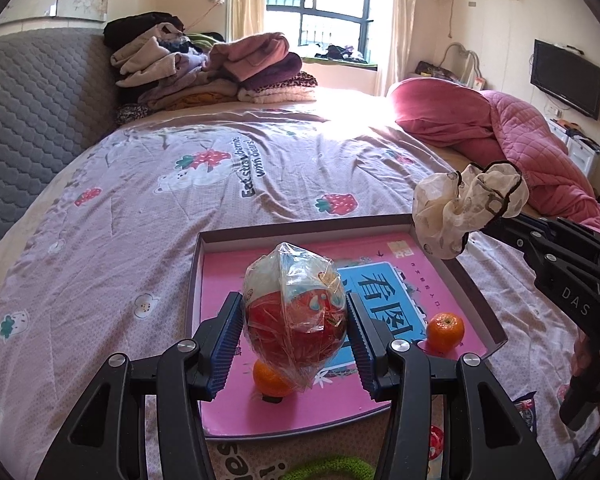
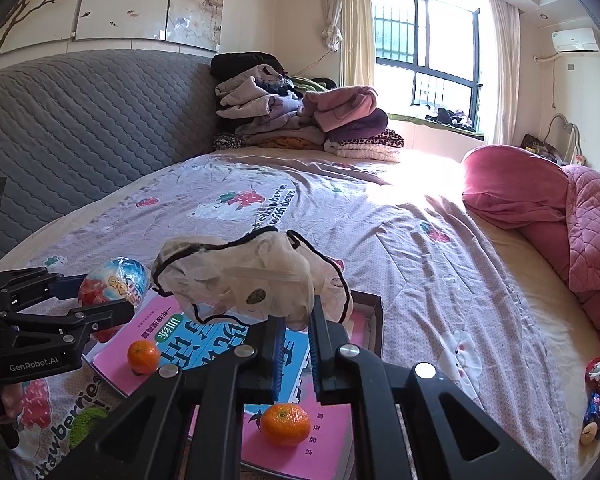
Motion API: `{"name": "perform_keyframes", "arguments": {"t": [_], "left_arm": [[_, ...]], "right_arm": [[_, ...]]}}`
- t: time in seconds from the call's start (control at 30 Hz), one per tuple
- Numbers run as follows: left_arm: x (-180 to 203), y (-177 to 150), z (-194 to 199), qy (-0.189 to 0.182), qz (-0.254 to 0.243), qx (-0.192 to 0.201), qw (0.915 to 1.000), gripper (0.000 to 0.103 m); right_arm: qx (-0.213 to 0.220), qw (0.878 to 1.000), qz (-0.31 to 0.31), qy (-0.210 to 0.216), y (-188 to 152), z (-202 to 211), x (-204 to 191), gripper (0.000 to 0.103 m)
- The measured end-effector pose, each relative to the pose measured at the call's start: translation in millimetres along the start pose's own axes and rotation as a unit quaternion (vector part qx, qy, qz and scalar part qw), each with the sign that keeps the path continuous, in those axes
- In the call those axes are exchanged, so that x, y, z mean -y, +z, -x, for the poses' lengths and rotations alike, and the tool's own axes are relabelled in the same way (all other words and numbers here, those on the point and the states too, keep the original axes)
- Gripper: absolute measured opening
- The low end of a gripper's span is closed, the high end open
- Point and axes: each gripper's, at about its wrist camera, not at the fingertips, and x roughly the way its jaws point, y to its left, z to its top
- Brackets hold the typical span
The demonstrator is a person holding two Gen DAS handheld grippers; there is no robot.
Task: Organize objects
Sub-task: 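Carry the clear bag over the box with the left tool while the right tool carries the white cloth, then release the clear bag into the box with the left tool while the right tool drops the cloth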
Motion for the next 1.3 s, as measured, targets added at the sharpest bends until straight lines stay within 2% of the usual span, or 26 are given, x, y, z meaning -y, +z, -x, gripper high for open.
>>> {"name": "perform_keyframes", "arguments": {"t": [0.47, 1.0, 1.3], "left_arm": [[28.5, -20.0, -32.0, -0.023, -0.041, -0.030, 0.9985, 0.052], [38.2, -38.7, -57.7, -0.026, -0.054, -0.073, 0.9955, 0.052], [35.7, -38.9, -61.9, -0.033, -0.045, -0.088, 0.9945, 0.052]], "right_arm": [[-0.056, 0.998, 0.003, -0.020, -22.5, -44.7, 8.1, 0.011], [-0.100, 0.995, 0.011, -0.025, -37.0, -68.0, 4.2, 0.011], [-0.124, 0.992, 0.015, -0.026, -40.3, -73.0, 3.5, 0.011]]}}
